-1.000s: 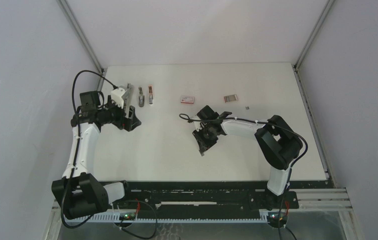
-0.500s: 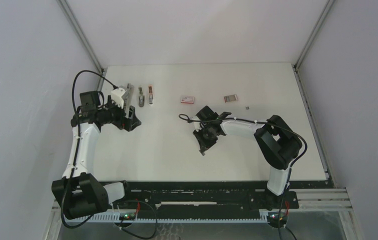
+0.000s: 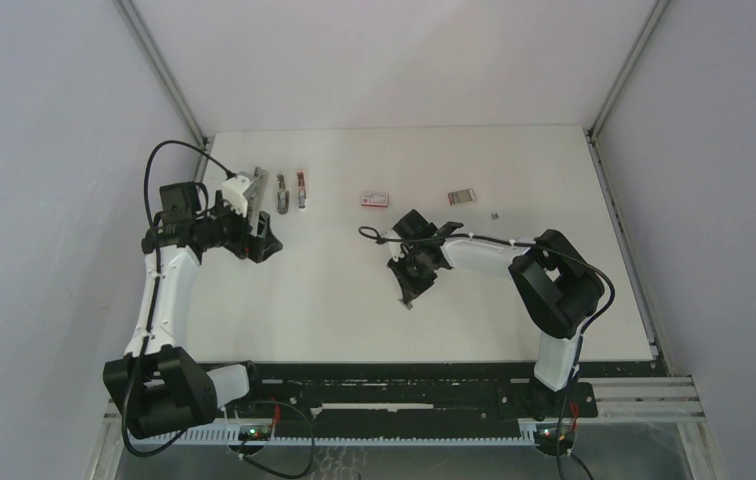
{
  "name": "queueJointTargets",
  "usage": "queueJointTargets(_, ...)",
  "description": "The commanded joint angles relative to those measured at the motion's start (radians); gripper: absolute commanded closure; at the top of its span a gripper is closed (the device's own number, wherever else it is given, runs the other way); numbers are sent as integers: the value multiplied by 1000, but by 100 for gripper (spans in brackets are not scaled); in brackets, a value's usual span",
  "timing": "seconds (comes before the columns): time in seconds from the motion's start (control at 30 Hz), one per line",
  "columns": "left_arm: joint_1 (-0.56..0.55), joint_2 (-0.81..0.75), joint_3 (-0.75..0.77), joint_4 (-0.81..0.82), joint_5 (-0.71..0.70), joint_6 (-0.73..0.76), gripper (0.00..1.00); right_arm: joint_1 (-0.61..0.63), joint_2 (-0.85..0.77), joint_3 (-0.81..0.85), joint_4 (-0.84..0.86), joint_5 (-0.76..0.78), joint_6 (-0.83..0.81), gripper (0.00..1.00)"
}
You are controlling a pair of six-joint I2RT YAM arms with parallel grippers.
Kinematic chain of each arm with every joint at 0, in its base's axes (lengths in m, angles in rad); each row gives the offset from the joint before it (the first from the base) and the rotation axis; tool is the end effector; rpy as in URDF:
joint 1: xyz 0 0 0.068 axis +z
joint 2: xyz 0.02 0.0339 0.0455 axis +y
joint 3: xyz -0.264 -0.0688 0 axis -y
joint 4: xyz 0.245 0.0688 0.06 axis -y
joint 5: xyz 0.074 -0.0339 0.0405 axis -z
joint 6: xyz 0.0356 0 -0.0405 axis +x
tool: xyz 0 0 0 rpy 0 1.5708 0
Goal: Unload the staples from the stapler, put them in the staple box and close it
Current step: Pick up the staple from the center of the board, then place the staple in the staple box.
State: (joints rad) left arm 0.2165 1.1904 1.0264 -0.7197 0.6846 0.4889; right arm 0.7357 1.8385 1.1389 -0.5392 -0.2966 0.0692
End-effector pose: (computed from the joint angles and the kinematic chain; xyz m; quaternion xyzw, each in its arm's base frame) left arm 0.2372 0.0291 0.2993 0.2324 0.8634 -0.1870 0.4069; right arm 0.2533 0.2434 0.1541 -0.3422 0.9138 0.1981 0.0933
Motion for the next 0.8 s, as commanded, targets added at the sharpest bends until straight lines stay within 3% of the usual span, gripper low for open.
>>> queueJointTargets(0.0, 10, -12, -32, 23, 15, -4, 0, -34, -41, 64, -18, 5, 0, 100)
queueJointTargets(0.27, 9, -11, -32, 23, 18, -4, 0, -204, -88, 174, -47, 38, 28, 100)
queueJointTargets(0.53, 9, -10, -32, 23, 24, -6, 0, -407, 21, 361, -37, 112, 64, 100)
queueJointTargets(0.77, 10, -11, -32, 23, 33, -9, 0, -511, 184, 556, -33, 195, 92, 100)
